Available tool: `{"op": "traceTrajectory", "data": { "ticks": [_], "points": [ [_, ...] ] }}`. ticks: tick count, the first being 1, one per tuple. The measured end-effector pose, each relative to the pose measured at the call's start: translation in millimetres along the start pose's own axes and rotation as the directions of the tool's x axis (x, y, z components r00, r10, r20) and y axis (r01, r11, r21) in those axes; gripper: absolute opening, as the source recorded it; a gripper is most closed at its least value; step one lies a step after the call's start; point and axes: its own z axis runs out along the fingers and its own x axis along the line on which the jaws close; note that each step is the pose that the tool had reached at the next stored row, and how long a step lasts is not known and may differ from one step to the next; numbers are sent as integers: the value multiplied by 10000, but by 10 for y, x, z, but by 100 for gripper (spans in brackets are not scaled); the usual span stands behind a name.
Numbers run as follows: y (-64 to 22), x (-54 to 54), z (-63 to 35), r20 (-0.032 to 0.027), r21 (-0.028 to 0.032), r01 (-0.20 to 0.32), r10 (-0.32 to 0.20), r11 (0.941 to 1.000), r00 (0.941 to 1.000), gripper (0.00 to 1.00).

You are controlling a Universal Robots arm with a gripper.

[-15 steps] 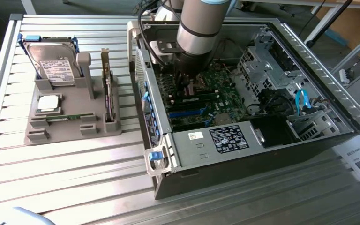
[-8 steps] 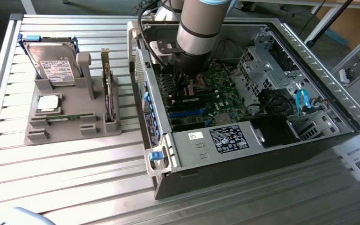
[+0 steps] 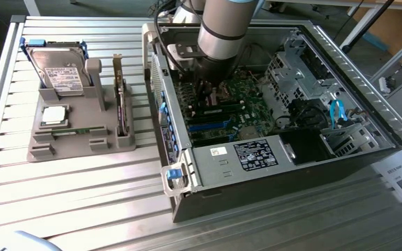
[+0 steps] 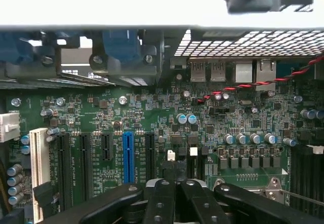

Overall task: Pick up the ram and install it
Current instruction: 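Press down the ram until it locks into place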

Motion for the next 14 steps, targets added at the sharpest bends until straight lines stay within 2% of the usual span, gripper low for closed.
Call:
{"op": "traceTrajectory", "data": {
  "ticks": [14],
  "points": [
    [-1,-7,-235,-3,-25,-1,1,10000,10000,10]
  ]
}}
